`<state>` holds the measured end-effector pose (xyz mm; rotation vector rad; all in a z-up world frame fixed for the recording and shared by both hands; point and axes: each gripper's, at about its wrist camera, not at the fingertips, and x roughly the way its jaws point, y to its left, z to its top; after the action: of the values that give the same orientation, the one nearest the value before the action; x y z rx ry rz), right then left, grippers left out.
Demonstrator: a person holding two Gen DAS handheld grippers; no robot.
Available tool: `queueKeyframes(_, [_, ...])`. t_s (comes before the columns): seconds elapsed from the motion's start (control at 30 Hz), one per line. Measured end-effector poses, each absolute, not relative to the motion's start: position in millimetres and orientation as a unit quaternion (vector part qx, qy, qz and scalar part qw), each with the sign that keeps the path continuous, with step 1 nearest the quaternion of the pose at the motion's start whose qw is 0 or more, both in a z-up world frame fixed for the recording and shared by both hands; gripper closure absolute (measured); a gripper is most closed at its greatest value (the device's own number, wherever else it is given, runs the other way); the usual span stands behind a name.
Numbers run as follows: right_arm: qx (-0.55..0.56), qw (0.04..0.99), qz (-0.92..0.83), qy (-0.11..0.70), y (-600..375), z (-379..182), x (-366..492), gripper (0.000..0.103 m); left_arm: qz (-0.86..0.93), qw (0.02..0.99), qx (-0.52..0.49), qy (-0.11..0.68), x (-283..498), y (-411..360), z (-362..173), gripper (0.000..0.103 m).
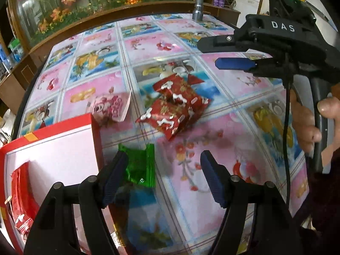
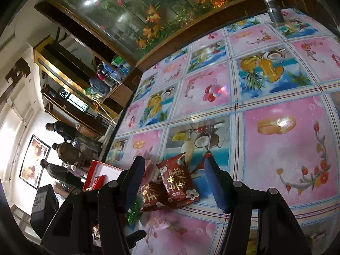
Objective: Organize snacks
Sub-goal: 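Close left gripper on green packet while right gripper grasps red gold-lettered candy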
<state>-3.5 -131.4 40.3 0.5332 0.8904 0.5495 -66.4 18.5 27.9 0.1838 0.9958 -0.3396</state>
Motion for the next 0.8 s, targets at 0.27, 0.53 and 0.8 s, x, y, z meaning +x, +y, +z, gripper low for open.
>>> queueKeyframes(0.27, [0.247,0.832,0.258,0.424,-129.4,37.2,-2.8,0.042,-0.158,0.861,0.062,0.479,-61.6,34.0,27.1,0.033])
queueKeyframes(0.53, [0.244,0.832,0.259,0.427,-127.0,36.0,-1.6,0.042,-0.174,0.854,0.066,0.486,-61.2,26.7,20.2,0.033])
queueKeyframes(0.8, [0.241,0.830,0.257,0.431,-125.8,34.1,0.6,0.042,-0.192,0.858,0.040,0.474,-69.1,18.8,24.1,0.033])
